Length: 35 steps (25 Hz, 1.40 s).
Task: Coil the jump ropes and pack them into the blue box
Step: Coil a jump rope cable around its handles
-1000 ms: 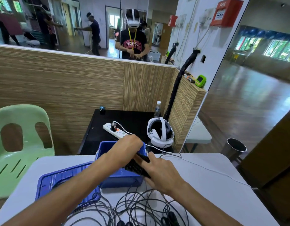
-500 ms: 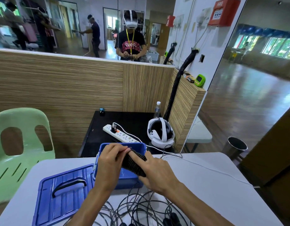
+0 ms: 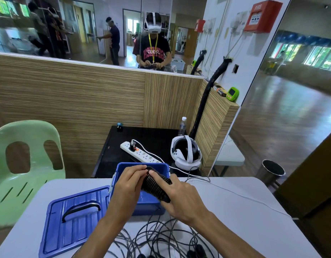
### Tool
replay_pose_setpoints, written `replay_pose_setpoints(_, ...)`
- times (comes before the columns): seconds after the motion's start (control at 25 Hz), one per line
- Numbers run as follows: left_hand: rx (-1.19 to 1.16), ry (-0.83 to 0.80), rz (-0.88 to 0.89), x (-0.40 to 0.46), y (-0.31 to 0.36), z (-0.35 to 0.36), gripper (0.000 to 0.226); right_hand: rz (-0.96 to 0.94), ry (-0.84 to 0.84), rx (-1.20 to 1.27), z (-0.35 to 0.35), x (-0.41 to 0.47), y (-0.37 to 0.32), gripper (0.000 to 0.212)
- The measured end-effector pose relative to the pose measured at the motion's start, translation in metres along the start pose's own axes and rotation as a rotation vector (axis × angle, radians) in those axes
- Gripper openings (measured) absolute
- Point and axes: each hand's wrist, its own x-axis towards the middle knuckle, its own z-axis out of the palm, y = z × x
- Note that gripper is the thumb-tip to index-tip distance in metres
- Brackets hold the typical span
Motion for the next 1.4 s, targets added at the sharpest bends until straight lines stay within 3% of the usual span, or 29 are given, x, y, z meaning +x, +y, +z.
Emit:
replay_pose_setpoints(0.36,-0.053,-0.103,-0.025,0.003,0.004,0.001,0.031,0.027,-0.004,-0.055,0.0,-0.004,0.002,0.086)
replay_pose_setpoints(0.76,-0.034,-0.303,-0.057,0.019,-0.009,-0.009,0.021,-0.009,0.001,-0.132,0.006,-0.005,0.008,0.091)
replay_pose_setpoints(1.2,0.056,-0.265,-0.206,0.022,0.005,0.002,0.019,-0.062,0.083,-0.287,0.013,-0.002,0.011,0.095)
replay_pose_setpoints(1.4,0.13,-0.249,-0.217,0.027,0.015,0.009,0.008,-0.063,0.113,-0.322,0.017,-0.002,0.012,0.096)
